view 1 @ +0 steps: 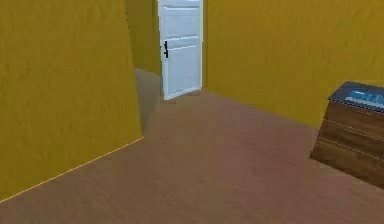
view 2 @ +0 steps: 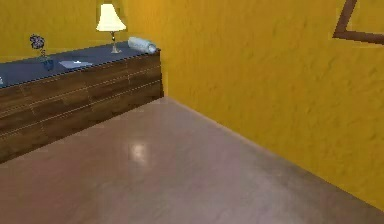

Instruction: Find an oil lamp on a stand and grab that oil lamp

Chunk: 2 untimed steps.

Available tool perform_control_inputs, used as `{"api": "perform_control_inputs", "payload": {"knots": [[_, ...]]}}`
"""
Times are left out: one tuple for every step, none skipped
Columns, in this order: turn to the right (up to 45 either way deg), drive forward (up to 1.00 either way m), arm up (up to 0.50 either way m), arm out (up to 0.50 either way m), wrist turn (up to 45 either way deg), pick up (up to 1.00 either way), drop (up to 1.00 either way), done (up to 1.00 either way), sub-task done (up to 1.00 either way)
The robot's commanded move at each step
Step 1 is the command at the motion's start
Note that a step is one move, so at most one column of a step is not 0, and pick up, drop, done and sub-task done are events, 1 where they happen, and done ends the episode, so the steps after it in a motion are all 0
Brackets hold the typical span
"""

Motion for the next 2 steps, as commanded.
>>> {"api": "perform_control_inputs", "payload": {"knots": [[3.0,0.00,0.00,0.00,0.0,0.00,0.00,0.00,0.00],[0.0,1.00,0.00,0.00,0.0,0.00,0.00,0.00,0.00]]}}
